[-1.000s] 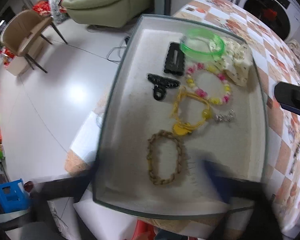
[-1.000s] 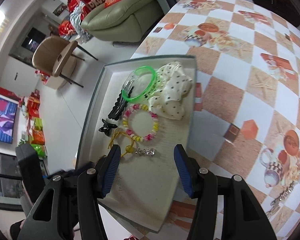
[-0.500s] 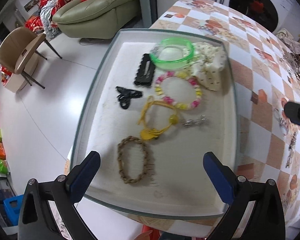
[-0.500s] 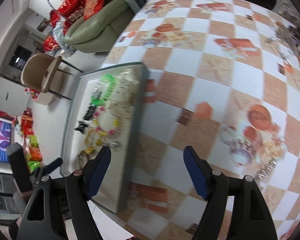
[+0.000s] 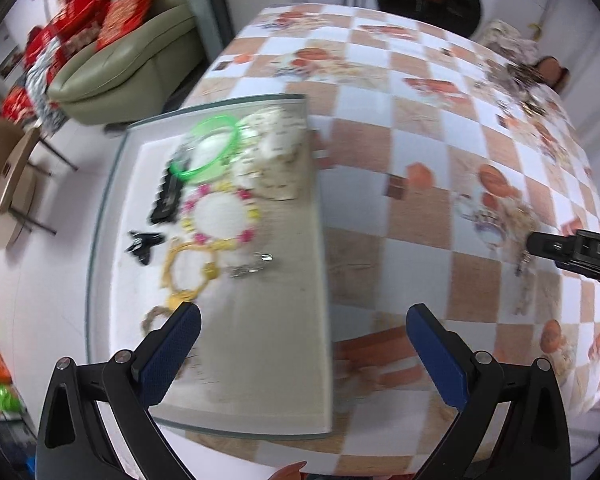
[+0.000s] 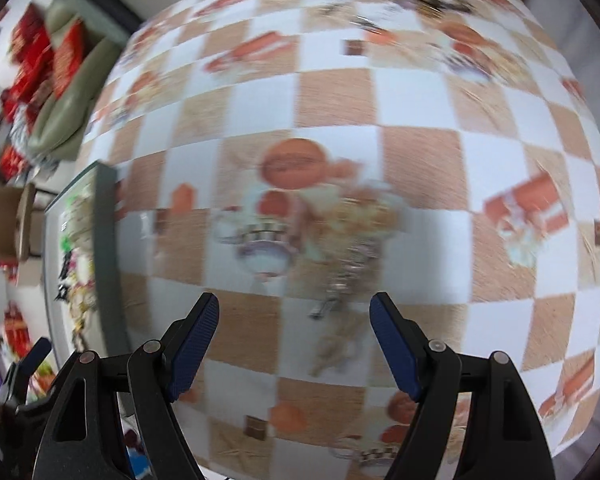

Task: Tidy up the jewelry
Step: 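Grasp silver star hair clip with right tool while left tool moves to bunny clip, then grasp the cream bunny-ear hair clip with the left tool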

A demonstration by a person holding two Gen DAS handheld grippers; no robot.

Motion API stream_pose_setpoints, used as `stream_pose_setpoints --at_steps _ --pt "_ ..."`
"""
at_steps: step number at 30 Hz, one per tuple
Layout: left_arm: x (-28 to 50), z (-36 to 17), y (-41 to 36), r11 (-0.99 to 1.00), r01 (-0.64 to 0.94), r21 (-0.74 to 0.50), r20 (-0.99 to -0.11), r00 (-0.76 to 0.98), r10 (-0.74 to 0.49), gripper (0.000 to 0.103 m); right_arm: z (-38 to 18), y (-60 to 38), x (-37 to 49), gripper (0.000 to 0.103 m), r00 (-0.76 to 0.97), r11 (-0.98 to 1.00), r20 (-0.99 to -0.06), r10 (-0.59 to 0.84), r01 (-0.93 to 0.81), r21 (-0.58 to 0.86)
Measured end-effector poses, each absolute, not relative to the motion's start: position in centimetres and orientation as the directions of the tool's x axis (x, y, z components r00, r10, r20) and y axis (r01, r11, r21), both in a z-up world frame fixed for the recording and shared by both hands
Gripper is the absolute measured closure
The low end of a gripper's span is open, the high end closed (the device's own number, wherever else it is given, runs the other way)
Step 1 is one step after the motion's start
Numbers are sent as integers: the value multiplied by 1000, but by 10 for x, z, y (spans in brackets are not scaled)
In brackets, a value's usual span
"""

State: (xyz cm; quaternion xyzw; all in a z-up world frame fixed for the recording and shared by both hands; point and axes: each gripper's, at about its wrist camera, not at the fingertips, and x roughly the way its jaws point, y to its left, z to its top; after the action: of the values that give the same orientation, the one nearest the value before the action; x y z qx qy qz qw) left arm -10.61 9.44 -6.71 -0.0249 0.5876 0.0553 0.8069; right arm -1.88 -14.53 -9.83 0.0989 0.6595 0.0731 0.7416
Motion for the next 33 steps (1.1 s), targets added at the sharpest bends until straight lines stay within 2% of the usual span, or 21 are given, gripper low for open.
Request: stream_pose_setpoints --at_steps 6,13,17,21,33 --pt "-105 -68 66 997 -73 18 -954 296 39 0 -116 -153 -15 24 115 977 -972 204 36 209" --pt "-107 -74 44 999 -48 17 -960 277 30 0 -127 -142 -11 58 112 987 -980 162 -32 160" --pt "-107 -81 32 999 -29 16 -965 261 23 0 -126 -133 -11 63 123 987 -983 134 -102 121" --pt "-106 -87 16 1000 0 8 -968 252 8 0 -126 -132 -12 80 132 985 -985 111 -146 91" --pt "-98 -104 -30 996 85 -10 -973 231 -30 0 -125 -163 -9 80 141 978 -975 172 -142 153"
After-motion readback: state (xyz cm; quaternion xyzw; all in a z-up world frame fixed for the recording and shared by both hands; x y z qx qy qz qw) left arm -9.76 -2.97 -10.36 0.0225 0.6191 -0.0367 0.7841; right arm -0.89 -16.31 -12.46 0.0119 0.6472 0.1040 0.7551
